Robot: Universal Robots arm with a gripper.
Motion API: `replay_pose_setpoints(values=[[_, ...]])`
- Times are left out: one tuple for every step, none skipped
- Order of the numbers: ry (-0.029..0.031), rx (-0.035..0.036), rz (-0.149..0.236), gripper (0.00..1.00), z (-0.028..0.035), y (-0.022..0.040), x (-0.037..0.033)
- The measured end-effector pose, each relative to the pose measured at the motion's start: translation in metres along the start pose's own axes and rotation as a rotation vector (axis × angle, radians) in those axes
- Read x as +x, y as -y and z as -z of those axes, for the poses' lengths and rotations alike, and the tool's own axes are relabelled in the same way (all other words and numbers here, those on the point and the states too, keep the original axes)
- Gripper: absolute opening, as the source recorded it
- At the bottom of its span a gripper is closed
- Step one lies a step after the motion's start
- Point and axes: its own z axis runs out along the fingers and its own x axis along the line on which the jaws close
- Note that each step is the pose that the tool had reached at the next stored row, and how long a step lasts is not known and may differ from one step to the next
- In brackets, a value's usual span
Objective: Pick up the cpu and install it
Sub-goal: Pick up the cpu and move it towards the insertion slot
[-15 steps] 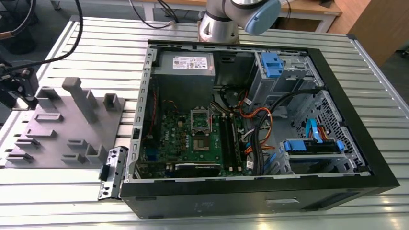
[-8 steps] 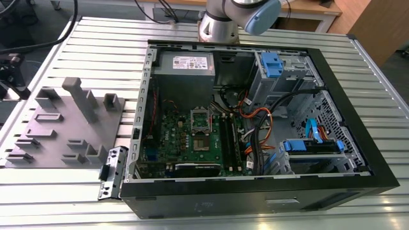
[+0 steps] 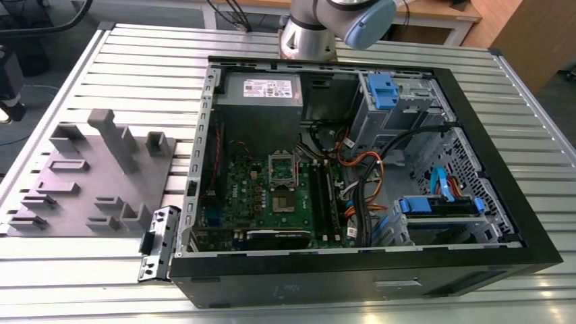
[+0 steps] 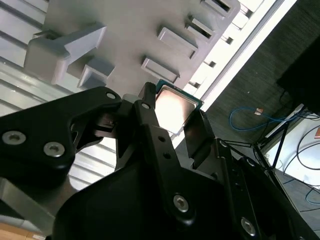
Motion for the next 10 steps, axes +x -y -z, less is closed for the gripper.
replay_pose_setpoints(values=[[-0.0001, 0.0000, 0.000, 0.47, 0.0044, -0.0002, -0.0001], [0.0000, -0.0002, 0.000, 0.47, 0.0089, -0.0004, -0.0002], [0.0000, -0.0003, 0.000, 0.47, 0.0132, -0.0006, -0.0003], [0.0000, -0.0004, 0.000, 0.47, 0.0162, -0.0007, -0.0004], [0.0000, -0.0004, 0.000, 0.47, 0.0187, -0.0008, -0.0005], [0.0000, -0.0004, 0.000, 0.47, 0.0213, -0.0009, -0.0005], [0.0000, -0.0005, 0.000, 0.47, 0.0240, -0.0010, -0.0006], [-0.0001, -0.0004, 0.000, 0.47, 0.0268, -0.0012, -0.0006], [0.0000, -0.0005, 0.000, 0.47, 0.0291, -0.0013, -0.0007], [-0.0001, -0.0004, 0.000, 0.47, 0.0313, -0.0014, -0.0008]])
